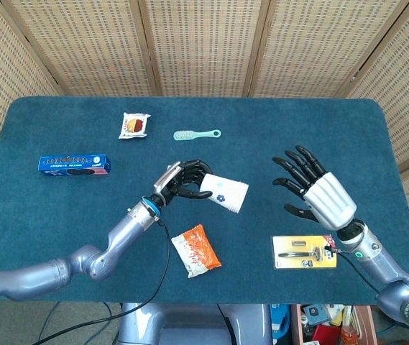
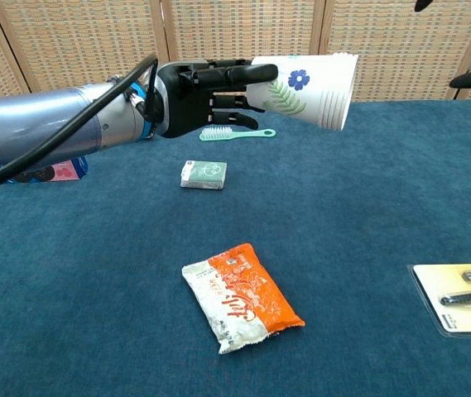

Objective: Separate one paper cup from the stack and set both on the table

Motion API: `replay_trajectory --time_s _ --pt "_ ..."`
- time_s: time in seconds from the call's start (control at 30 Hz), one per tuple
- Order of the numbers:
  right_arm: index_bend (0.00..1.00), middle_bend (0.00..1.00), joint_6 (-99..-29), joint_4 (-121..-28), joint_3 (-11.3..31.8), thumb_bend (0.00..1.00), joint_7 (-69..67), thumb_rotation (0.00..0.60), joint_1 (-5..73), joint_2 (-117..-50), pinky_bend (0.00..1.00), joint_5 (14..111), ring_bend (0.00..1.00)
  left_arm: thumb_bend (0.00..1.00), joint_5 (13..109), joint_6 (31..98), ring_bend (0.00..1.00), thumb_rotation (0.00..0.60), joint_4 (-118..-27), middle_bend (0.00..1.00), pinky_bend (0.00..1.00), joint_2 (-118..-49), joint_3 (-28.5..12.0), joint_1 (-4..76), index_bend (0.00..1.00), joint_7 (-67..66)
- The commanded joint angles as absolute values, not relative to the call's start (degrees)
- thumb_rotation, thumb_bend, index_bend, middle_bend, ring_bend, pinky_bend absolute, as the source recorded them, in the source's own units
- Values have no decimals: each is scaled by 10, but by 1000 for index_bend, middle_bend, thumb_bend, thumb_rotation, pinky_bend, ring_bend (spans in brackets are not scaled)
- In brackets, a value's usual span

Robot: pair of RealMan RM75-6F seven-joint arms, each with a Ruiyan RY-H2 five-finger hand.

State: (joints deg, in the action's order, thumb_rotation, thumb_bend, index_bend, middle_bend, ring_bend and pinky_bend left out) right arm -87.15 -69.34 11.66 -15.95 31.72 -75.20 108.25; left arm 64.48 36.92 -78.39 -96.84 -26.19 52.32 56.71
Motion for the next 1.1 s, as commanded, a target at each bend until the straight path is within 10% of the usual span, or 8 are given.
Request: replay_trajectory --time_s 0.03,1.1 --pt "404 223 -868 -692 119 184 -153 600 334 -762 108 1088 112 69 643 362 493 600 -771 543 501 -980 -265 530 498 572" --pt "547 277 -844 -662 92 386 -130 600 420 -817 138 1069 138 69 657 335 493 600 -740 544 501 -1006 -276 537 500 586"
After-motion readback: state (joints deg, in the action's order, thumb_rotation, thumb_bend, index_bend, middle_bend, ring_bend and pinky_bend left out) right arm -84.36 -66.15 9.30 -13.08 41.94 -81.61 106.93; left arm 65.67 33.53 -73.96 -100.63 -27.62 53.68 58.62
